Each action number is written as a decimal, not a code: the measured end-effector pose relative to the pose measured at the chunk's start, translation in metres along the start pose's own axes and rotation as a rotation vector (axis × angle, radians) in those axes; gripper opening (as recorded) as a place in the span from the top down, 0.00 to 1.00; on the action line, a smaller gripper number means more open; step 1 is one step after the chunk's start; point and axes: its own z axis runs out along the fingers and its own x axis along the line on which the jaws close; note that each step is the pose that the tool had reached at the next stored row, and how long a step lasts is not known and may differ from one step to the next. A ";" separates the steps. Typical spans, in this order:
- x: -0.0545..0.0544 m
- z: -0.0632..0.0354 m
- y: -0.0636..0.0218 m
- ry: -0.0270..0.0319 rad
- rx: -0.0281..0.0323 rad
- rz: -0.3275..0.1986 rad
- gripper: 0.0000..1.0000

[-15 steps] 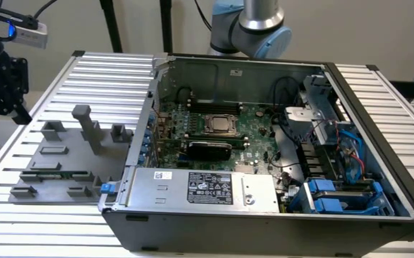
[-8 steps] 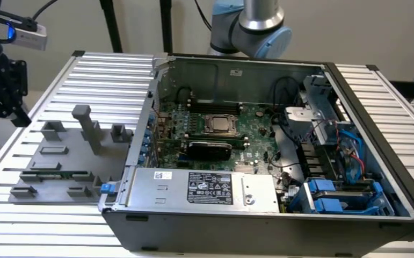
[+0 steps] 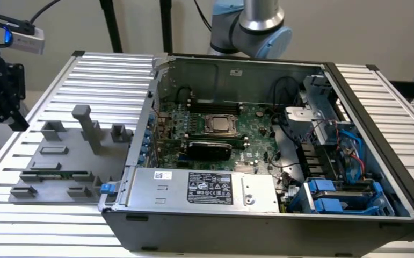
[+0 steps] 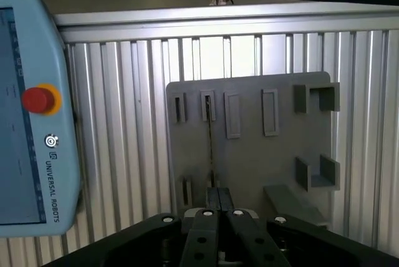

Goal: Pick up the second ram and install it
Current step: 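Pick up the second ram and move it above second insertion slot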

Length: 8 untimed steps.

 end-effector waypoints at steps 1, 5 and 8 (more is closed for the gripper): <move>0.001 0.0002 0.0000 0.0004 0.0002 0.000 0.89; 0.002 0.0006 0.0000 0.0027 0.0006 0.000 0.89; 0.002 0.0006 -0.0001 0.0028 0.0005 0.000 0.82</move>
